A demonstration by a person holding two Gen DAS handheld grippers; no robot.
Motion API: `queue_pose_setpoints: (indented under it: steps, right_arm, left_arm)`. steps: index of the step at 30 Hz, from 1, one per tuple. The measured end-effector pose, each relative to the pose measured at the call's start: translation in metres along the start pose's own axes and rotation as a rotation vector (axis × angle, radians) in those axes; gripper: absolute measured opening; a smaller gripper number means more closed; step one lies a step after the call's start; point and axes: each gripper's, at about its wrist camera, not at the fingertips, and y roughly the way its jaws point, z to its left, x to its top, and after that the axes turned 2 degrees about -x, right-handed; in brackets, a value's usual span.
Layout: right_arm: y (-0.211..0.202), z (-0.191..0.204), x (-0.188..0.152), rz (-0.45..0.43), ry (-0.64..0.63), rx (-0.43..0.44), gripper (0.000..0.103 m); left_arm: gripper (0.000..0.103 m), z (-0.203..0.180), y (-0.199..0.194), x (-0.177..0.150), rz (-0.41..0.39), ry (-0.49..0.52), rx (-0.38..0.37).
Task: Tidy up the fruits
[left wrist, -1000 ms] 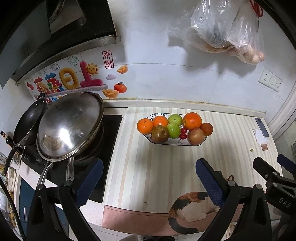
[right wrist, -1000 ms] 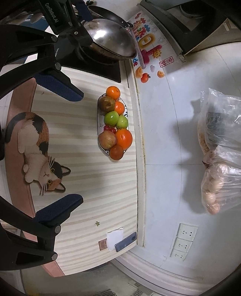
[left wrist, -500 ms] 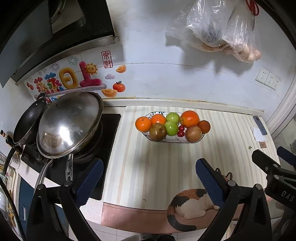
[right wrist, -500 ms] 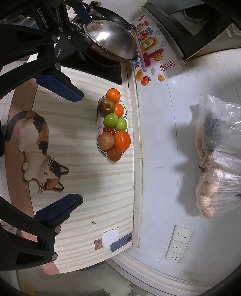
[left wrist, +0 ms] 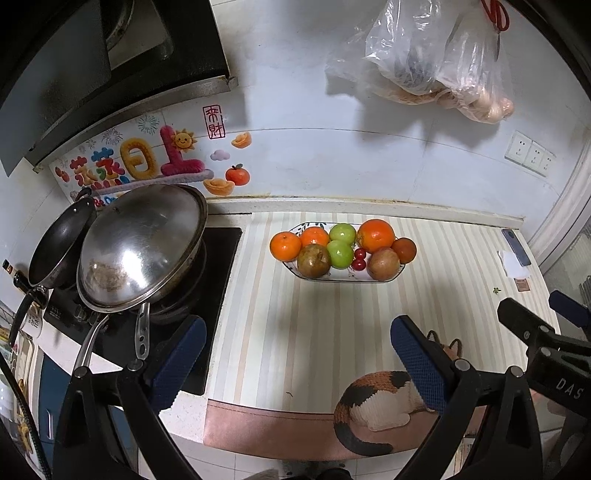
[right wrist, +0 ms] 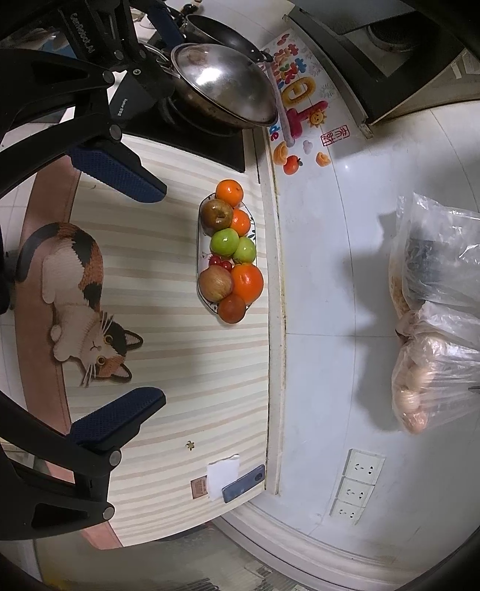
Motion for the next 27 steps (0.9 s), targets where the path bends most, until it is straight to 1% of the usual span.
queue_pose_setpoints:
  steps: [8,18,27]
  right_arm:
    - [-0.003,-0.002,-0.009,0.008,-0.002,0.003,0.102]
    - [-0.007,-0.006,-0.008,-0.004,-0.003,0.007,0.102]
    - [-0.008,-0.007,-0.01,0.003,-0.008,0.009,0.102]
  left_arm:
    - [0.103,-0.002,-0.004,-0.003,-0.008,0.006,-0.003]
    - [0.102,-0.002,-0.009,-0.008,-0.011,0.01,-0.004]
    - [0.103,0.0,-0.01,-0.011,-0.01,0.008,-0.003]
